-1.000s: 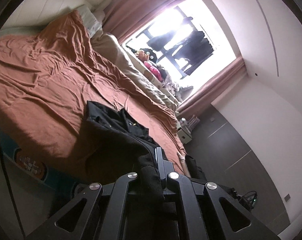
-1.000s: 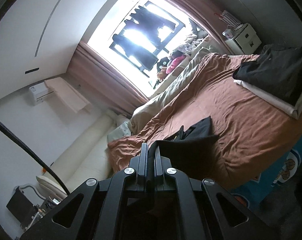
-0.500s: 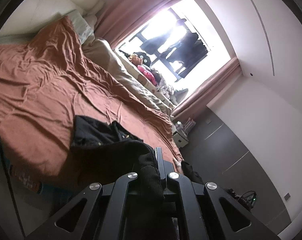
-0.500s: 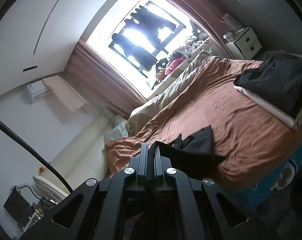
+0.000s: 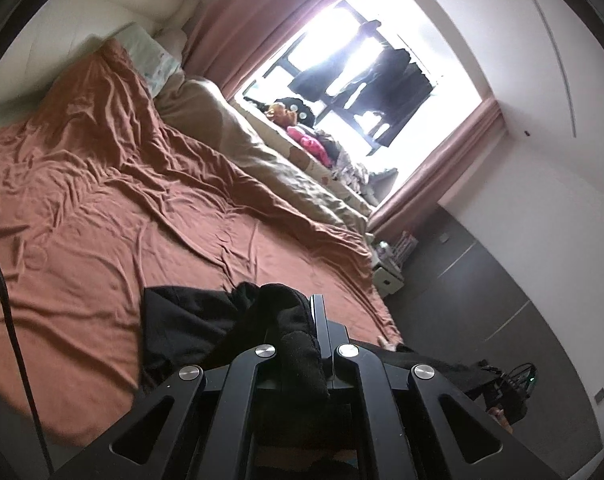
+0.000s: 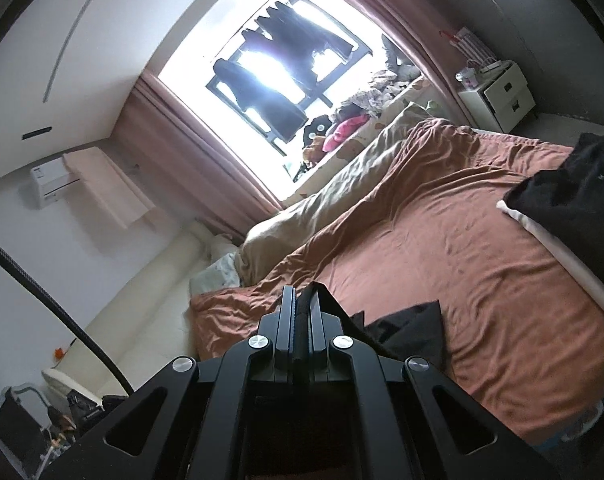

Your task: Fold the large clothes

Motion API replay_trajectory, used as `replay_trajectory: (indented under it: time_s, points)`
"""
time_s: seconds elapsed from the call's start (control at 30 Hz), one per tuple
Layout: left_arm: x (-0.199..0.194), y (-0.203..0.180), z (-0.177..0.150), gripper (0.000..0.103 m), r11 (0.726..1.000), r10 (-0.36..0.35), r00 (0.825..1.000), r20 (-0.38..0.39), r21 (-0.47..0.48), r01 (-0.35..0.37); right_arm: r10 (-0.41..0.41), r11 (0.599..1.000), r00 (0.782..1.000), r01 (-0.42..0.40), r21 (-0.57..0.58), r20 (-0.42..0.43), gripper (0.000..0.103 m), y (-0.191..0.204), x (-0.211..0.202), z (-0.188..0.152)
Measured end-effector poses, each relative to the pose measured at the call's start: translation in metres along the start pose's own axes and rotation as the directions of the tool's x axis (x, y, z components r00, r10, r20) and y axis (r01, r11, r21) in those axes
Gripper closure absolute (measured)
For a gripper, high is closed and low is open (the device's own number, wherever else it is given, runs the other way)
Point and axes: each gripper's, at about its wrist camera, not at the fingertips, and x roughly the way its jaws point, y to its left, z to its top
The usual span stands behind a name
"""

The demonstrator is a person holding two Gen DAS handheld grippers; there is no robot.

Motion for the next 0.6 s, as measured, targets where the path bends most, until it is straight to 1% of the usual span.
replay_trajectory:
  time_s: [0.1,0.17,0.27,0.4,0.53,0.6]
  points:
    - [0.034,0.017,0.018,0.100,1.000,0.014,1.000,-0.023,-0.014,-0.015,-0.025,1.000,1.000,0.025,-0.014,-0.010,0.102,0.000,0.032,0.014]
    - [0.052,0.025,0.026,0.100,0.999,0.032,0.999,-0.035,-0.010,-0.033,-0.041,0.999,0.999,0.040,-0.021,-0.017,0.102,0.000,0.058,0.023]
    - [0.083,0.044,0.036,0.100,0.998,0.050,0.997,-0.062,-0.029,-0.051,-0.054,0.998,0.998,0.053,-0.028,-0.033,0.102,-0.002,0.095,0.033]
    - [0.128,0.072,0.040,0.100,0.994,0.096,0.990,-0.101,-0.039,-0.101,-0.091,0.995,0.994,0.089,-0.037,-0.057,0.102,-0.009,0.138,0.038]
    - [0.169,0.101,0.039,0.100,0.991,0.113,0.982,-0.149,-0.058,-0.123,-0.124,0.992,0.989,0.121,-0.034,-0.083,0.102,-0.025,0.181,0.034]
    - [0.189,0.119,0.036,0.100,0.988,0.120,0.976,-0.180,-0.069,-0.135,-0.138,0.990,0.986,0.136,-0.032,-0.098,0.102,-0.031,0.194,0.032]
